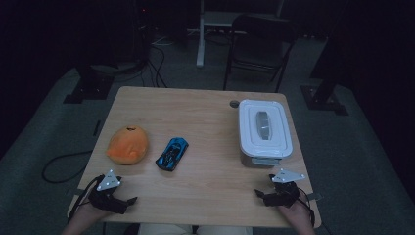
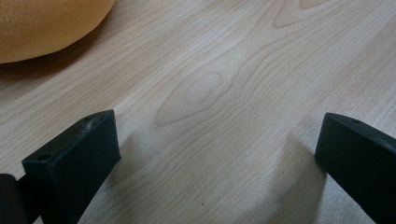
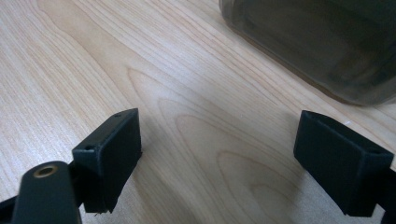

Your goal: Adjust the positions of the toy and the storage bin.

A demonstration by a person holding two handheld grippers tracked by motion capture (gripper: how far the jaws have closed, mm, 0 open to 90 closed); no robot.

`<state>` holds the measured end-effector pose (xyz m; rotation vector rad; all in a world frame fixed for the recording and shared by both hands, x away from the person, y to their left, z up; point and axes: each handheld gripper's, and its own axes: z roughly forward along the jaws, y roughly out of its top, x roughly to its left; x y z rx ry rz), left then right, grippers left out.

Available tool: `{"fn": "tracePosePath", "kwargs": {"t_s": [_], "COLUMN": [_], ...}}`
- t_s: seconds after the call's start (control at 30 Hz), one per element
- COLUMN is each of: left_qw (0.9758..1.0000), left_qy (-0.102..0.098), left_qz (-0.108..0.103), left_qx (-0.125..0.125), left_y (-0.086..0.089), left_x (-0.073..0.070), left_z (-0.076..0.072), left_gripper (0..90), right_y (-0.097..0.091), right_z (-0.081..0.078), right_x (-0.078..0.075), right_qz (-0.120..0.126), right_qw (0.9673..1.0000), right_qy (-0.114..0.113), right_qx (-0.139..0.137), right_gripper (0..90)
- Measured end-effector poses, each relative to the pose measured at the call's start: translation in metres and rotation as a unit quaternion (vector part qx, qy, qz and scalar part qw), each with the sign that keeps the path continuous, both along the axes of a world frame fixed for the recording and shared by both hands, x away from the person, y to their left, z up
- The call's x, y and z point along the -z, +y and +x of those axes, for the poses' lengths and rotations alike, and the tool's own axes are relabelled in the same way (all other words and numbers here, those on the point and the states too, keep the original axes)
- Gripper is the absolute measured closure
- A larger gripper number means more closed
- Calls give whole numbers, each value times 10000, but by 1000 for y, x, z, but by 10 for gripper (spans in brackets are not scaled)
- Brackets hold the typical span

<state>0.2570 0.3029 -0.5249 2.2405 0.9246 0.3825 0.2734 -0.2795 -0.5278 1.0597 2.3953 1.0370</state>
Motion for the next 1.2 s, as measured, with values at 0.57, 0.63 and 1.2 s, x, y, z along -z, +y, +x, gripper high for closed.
{"fn": "tracePosePath", "kwargs": {"t_s": [0.57, 0.63, 1.2], "left_qw": [9993, 9994, 9997], "left_qy": [66, 127, -24], "left_qz": [134, 104, 165], "left_qx": [-333, -307, -197], "left_y": [-8, -10, -65], "left_x": [-3, -5, -38], "left_z": [0, 1, 24], "left_gripper": [5, 5, 6], "right_y": [0, 0, 0], "right_z": [0, 0, 0], "right_x": [0, 0, 0], "right_qz": [5, 4, 0], "right_qw": [10000, 10000, 10000], "right_qy": [-1, -1, 2], "right_qx": [-12, -13, -1], "right_gripper": [146, 146, 147]}}
